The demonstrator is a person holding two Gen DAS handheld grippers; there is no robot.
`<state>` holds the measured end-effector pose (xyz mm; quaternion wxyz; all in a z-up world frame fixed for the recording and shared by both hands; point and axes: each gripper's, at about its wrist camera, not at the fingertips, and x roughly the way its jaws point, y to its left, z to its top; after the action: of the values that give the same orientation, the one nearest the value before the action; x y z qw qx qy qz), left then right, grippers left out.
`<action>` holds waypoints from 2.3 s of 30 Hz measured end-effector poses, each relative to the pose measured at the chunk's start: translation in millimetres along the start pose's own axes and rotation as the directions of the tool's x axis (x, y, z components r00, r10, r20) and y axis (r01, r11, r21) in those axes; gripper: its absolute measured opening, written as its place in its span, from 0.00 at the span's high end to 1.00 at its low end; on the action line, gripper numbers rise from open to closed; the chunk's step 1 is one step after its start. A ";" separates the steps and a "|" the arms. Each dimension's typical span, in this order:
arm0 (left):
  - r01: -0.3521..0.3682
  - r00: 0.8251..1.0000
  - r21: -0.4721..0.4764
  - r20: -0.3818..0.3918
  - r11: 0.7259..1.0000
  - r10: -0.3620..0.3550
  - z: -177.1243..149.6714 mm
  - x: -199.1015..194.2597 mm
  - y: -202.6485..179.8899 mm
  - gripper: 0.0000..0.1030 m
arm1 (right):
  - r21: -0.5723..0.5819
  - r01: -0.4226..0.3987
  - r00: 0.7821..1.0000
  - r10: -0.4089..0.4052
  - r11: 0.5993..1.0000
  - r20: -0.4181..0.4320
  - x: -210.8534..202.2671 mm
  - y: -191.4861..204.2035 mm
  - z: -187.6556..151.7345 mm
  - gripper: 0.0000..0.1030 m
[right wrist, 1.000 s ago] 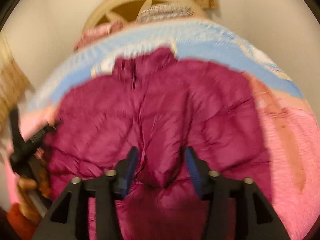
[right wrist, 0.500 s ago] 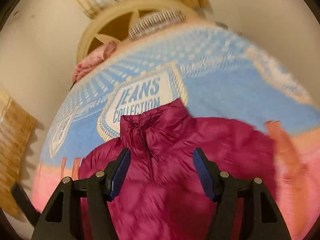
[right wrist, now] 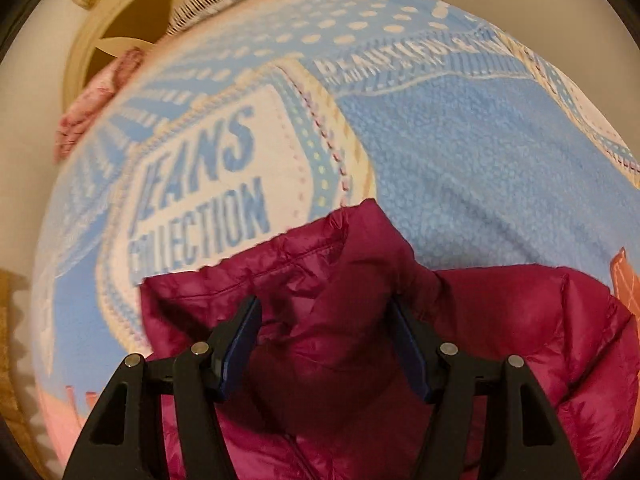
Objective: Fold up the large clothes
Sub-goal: 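Lift the hem with both tools and fold it toward the collar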
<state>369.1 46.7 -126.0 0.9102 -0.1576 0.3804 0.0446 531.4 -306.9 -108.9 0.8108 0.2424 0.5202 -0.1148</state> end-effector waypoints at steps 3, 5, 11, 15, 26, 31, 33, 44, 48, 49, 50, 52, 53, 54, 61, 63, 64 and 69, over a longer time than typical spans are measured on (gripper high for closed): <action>0.021 1.000 -0.018 0.003 1.000 -0.021 0.7 0.0 4.1 0.05 | -0.021 0.062 0.998 -0.062 0.998 0.008 1.7 -2.7 -2.5 0.62; 0.034 0.999 -0.030 0.006 0.999 -0.034 1.0 -0.8 6.8 0.05 | -0.029 0.049 0.999 -0.048 0.998 0.024 -4.0 -9.8 -3.7 0.81; 0.054 0.999 -0.046 0.011 0.997 -0.053 0.7 -0.6 8.6 0.04 | -0.039 -0.025 0.997 0.027 0.999 0.067 -40.4 -39.5 -18.4 0.91; 0.074 0.997 -0.063 0.018 0.995 -0.073 -0.1 -2.3 12.3 0.04 | -0.070 -0.021 0.993 0.029 0.997 0.112 -71.5 -63.2 -41.3 0.91; 0.125 0.992 -0.098 0.036 0.987 -0.122 -0.8 -7.1 18.6 0.04 | -0.072 0.011 0.986 0.001 0.997 0.169 -46.8 -112.5 -98.8 0.91; 0.151 0.988 -0.106 0.031 0.983 -0.149 3.3 -17.1 20.7 0.04 | -0.155 0.042 0.957 0.004 0.987 0.290 -43.6 -108.8 -113.2 0.91; 0.163 0.986 -0.086 0.034 0.983 -0.161 11.6 -25.5 16.1 0.04 | -0.138 0.004 0.957 0.037 0.990 0.289 -44.5 -115.7 -112.0 0.91; 0.185 0.983 0.022 -0.009 0.983 -0.184 110.1 16.3 -54.4 0.04 | -0.102 -0.097 0.946 0.123 0.990 0.299 -44.0 -127.8 -113.8 0.91; 0.115 0.988 0.076 -0.110 0.990 -0.106 92.4 49.3 -67.6 0.18 | -0.095 -0.115 0.944 0.138 0.989 0.298 -43.5 -129.9 -113.7 0.91; 0.106 0.987 0.080 -0.132 0.991 -0.095 87.3 51.7 -68.1 0.33 | -0.094 -0.117 0.944 0.140 0.989 0.298 -43.5 -130.0 -113.7 0.91; 0.086 0.983 0.088 -0.171 0.992 -0.070 77.2 57.5 -65.4 0.39 | -0.094 -0.119 0.944 0.142 0.988 0.298 -43.3 -130.3 -113.6 0.91; 0.055 0.980 0.098 -0.198 0.994 -0.034 64.4 60.1 -62.2 0.40 | -0.093 -0.123 0.943 0.146 0.988 0.298 -43.0 -130.5 -113.1 0.91; 0.050 0.981 0.104 -0.193 0.993 -0.029 58.4 56.8 -60.2 0.40 | -0.093 -0.125 0.943 0.147 0.988 0.298 -42.8 -131.4 -113.2 0.91; 0.043 0.983 0.111 -0.182 0.993 -0.023 52.5 52.2 -58.0 0.40 | -0.092 -0.126 0.943 0.148 0.988 0.298 -42.7 -131.4 -113.2 0.91; -0.047 0.992 0.165 -0.106 0.985 0.066 16.7 42.7 -63.3 0.37 | -0.116 -0.061 0.958 0.091 0.991 0.271 -41.7 -122.3 -102.1 0.91; -0.078 0.993 0.169 -0.074 0.982 0.092 12.1 38.4 -64.4 0.36 | -0.147 -0.021 0.957 0.063 0.989 0.284 -44.0 -113.3 -91.1 0.90; -0.080 0.994 0.163 -0.067 0.983 0.091 12.1 38.8 -62.7 0.36 | -0.156 -0.017 0.954 0.062 0.988 0.292 -44.6 -111.4 -87.1 0.90; -0.099 0.991 0.151 -0.071 0.984 0.110 18.5 49.3 -60.9 0.31 | -0.171 -0.056 0.964 0.097 0.984 0.247 -28.3 -116.1 -75.8 0.87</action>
<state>428.8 -6.9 -133.2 0.9000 -0.0713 0.4262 0.0577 408.5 -369.3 -141.2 0.8916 0.1789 0.4098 -0.0708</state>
